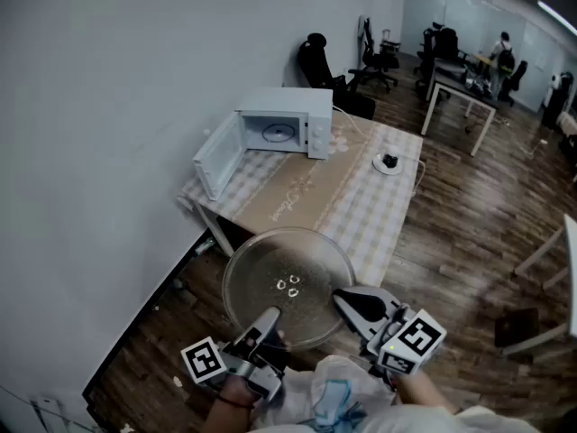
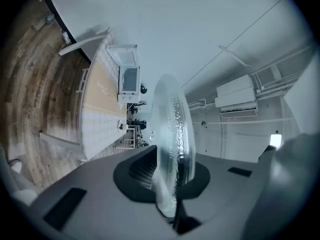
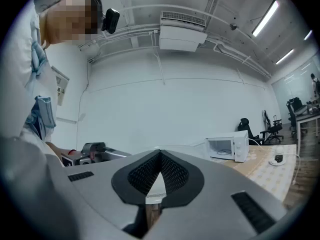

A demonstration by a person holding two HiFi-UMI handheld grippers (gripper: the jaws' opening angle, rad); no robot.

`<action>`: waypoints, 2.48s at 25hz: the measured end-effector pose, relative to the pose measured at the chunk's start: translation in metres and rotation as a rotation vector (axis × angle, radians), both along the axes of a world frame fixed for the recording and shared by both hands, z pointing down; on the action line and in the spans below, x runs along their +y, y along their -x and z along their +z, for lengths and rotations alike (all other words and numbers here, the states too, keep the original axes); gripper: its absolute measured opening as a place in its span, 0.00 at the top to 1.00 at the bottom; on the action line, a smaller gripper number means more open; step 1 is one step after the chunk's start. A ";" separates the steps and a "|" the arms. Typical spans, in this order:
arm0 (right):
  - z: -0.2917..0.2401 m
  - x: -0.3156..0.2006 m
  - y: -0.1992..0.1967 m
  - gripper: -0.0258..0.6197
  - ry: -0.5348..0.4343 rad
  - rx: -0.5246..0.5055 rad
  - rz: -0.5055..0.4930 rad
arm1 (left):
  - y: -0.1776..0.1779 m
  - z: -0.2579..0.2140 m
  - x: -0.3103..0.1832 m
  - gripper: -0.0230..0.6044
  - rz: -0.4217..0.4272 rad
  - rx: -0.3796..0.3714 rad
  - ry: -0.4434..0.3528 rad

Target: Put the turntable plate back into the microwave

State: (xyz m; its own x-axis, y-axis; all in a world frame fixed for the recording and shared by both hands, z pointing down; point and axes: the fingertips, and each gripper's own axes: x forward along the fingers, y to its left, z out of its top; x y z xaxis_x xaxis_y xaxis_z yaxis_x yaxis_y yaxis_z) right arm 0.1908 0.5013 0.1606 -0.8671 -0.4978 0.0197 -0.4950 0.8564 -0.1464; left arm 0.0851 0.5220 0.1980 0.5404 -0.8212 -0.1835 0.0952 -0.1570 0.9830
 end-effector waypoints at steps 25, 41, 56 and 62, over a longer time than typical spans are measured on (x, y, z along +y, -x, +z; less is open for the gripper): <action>0.001 -0.007 0.022 0.91 0.011 -0.026 -0.016 | 0.021 0.004 -0.014 0.92 0.033 0.013 -0.003; 0.015 -0.012 0.066 0.91 0.040 -0.019 0.055 | 0.066 0.014 -0.021 0.92 0.085 -0.013 0.011; 0.024 -0.018 0.091 0.91 0.054 0.011 0.098 | 0.091 0.022 -0.031 0.92 0.124 -0.018 0.014; 0.029 -0.037 0.086 0.91 0.071 0.004 0.116 | 0.086 0.025 -0.051 0.92 0.141 -0.013 0.016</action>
